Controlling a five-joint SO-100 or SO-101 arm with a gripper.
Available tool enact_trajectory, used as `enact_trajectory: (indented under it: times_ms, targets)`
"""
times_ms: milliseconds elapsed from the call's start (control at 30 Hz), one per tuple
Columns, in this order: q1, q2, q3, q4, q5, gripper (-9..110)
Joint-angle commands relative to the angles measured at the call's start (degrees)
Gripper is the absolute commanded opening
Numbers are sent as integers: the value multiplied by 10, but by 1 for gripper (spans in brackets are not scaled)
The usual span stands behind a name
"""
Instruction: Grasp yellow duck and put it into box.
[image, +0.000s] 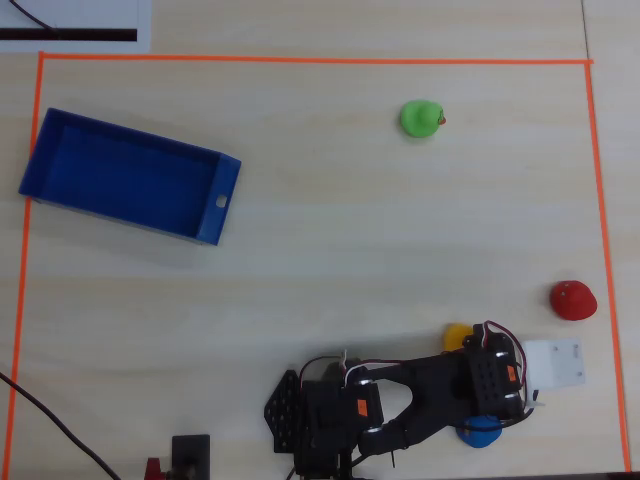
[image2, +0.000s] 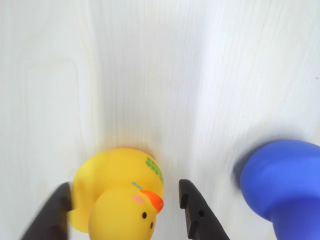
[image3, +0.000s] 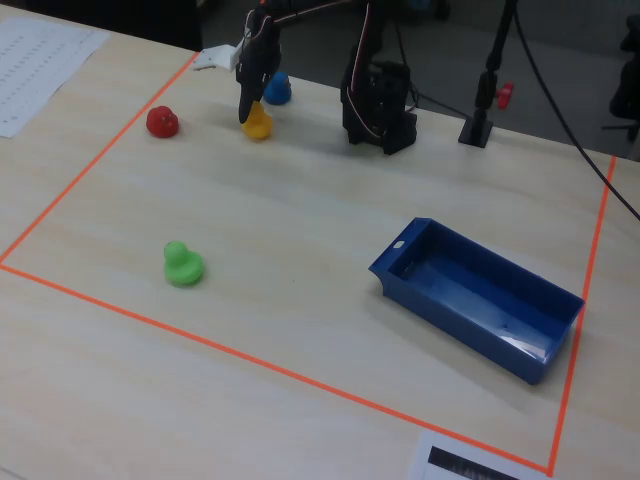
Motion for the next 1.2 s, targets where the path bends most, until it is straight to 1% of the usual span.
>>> enact_trajectory:
  times_ms: [0, 33, 67, 467, 600, 700, 833, 933, 1067, 1167]
  targets:
    - [4, 25, 2, 5, -14, 12]
    - [4, 26, 3, 8, -16, 3]
    - [3, 29, 4, 13, -21, 0]
    - [-11, 56, 58, -61, -30, 0]
    - [-48, 95, 77, -69, -7, 0]
    - [-102, 108, 28, 0, 41, 0]
    - [-197, 108, -102, 111, 127, 0]
    - [-272, 112, -185, 181, 171, 0]
    - [-367, 131, -268, 287, 204, 0]
    - [-466, 173, -287, 359, 212, 0]
